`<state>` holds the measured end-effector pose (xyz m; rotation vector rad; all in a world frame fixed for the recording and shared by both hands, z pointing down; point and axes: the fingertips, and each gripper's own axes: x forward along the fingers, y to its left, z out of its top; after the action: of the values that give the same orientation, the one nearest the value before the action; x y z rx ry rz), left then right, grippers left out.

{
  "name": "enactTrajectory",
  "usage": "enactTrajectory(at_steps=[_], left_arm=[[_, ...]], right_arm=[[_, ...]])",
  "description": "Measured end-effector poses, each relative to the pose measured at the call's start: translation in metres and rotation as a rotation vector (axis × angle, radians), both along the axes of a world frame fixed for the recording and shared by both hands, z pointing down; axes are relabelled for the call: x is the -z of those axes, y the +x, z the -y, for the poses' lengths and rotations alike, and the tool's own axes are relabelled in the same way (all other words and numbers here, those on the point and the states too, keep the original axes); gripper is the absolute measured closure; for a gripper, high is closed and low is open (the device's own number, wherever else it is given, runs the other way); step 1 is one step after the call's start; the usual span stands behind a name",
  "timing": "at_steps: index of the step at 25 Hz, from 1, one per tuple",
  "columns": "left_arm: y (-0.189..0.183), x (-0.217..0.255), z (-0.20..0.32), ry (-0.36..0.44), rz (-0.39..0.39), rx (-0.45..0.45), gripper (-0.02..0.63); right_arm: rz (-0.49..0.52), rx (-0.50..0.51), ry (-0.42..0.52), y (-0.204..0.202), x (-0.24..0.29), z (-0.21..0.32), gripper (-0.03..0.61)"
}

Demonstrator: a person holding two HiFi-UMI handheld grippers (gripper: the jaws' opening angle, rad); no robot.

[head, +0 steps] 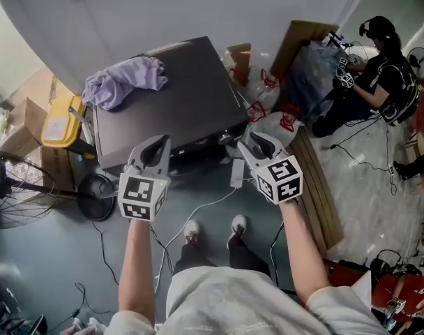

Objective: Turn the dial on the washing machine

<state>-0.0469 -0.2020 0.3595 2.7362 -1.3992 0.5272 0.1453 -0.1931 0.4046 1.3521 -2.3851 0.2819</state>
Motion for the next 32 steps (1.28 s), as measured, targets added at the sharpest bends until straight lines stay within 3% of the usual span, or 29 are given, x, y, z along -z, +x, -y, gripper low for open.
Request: enactTrajectory(at_steps=[6,12,17,26,32], left_arm=[[-0.007,-0.037,-0.005,-0.069,-0.018,0.075,0.598],[-0.011,-0.064,-0.014,-0.108,-0.009,0.094,0.598],[-0.024,-0.087,-0.018,-0.133,-0.005,0.132,0.598],[-0.042,-0.118,-0.019,-0.176,-0.015,0.178,0.598],[-0.038,-0.132,-0.019,-0.202,-0.015,0.169,0.598]], right_arm=[[0.062,-0.019,-0.119,0.0,-0.065,0.02,0.395],[0.132,-0.028,-0.248,-0.008,-0.125,0.029,0.355],[0.224,-0.106,-0.307,-0.013,-0.161,0.043,0.319],[0.269,-0.195,-0.359,-0.015,-0.204,0.066,0.298],[0.313,-0.195,-0.368,-0.017,-0.214,0.072,0.298]])
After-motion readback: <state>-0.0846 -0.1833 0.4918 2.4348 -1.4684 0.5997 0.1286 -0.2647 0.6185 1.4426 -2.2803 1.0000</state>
